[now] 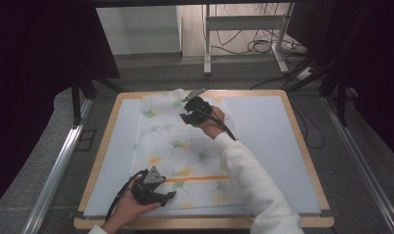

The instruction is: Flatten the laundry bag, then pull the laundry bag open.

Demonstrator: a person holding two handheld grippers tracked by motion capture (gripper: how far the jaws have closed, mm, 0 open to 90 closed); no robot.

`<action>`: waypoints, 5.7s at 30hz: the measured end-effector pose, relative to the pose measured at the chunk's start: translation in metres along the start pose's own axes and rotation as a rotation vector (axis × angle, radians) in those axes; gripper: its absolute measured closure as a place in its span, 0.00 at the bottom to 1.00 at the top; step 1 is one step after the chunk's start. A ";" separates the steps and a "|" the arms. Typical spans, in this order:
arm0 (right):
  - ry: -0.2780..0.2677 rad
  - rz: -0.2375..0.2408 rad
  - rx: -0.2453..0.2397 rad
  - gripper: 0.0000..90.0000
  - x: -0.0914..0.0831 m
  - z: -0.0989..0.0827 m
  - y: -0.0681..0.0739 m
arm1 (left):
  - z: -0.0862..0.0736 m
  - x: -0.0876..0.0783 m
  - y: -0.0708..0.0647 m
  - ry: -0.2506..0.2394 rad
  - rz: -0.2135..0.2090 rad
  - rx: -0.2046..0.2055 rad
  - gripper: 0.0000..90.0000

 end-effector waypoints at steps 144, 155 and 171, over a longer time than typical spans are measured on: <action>0.128 0.139 0.187 0.99 -0.170 -0.243 0.021 | 0.156 0.100 -0.071 0.012 -0.139 0.077 0.52; 0.120 0.147 0.197 0.99 -0.170 -0.244 0.020 | 0.160 0.113 -0.075 0.051 -0.155 0.116 0.59; 0.119 0.151 0.199 0.99 -0.170 -0.245 0.020 | 0.164 0.123 -0.079 0.082 -0.166 0.172 0.77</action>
Point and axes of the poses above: each handheld gripper's, and its own axes: x roughly forward along the jaws, z roughly out of its top, y roughly to its left, the point moved 6 cm from there along x, roughly forward along the jaws, and after that the axes turned 4 degrees about x, right-handed, at the moved point
